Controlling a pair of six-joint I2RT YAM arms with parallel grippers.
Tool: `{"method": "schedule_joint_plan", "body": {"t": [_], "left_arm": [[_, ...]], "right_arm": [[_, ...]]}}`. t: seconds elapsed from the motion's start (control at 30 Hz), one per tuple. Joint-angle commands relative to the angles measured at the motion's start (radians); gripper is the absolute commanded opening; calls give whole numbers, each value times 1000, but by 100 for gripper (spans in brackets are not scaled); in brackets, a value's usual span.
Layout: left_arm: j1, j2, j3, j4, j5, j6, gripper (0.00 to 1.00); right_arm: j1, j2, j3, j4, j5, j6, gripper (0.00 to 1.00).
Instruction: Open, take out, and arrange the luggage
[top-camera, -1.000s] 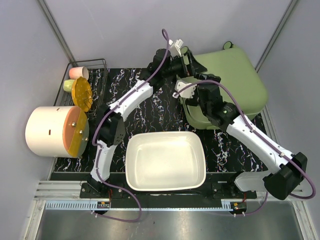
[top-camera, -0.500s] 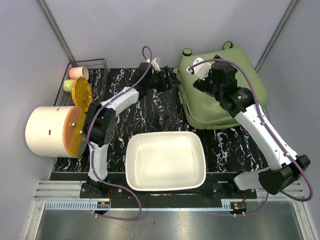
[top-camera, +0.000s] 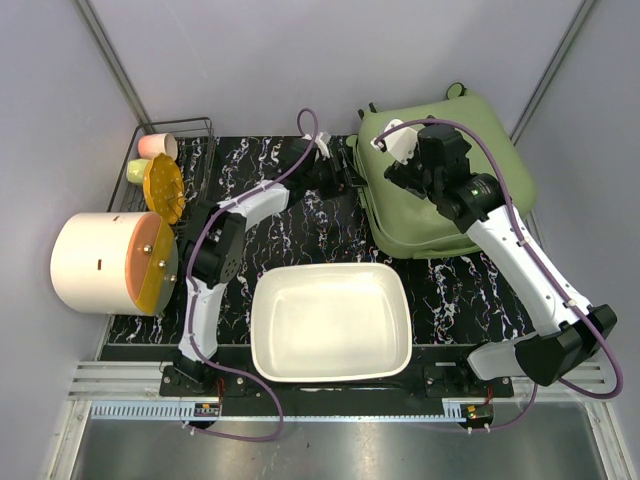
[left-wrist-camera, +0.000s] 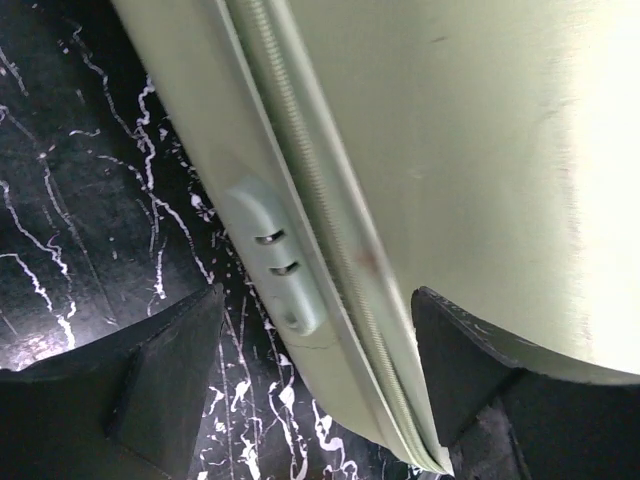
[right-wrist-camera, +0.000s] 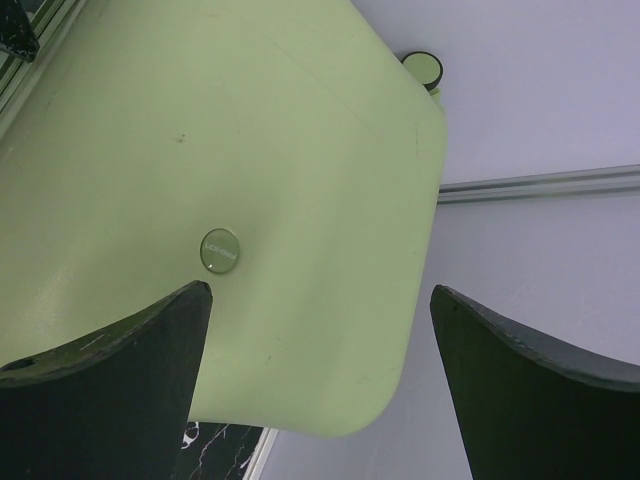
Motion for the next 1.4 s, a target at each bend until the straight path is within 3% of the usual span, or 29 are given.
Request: {"method": "schedule_joint_plan", "body": {"t": [0.0, 0.47, 0.73, 0.83, 0.97, 1.13, 1.37], "left_arm": [[3, 17, 15, 24, -22, -11, 79], [-17, 78, 66, 9, -35, 12, 77], [-36, 126, 110, -89, -107, 61, 78], [-46, 144, 139, -120, -124, 86, 81], [-66, 173, 188, -77, -56, 106, 98], [-86, 173, 262, -16, -26, 109, 99], [-106, 82, 333, -65, -41, 126, 99]], "right_arm": [[1, -17, 27, 13, -4, 14, 100], [1, -26, 5, 13, -7, 11, 100], [1, -26, 4, 11, -15, 14, 100], [1, -20, 8, 5, -29, 19, 100], [1, -14, 21, -10, -59, 31, 99], [3, -23, 31, -40, -127, 65, 100], [3, -38, 28, -46, -157, 85, 100]]}}
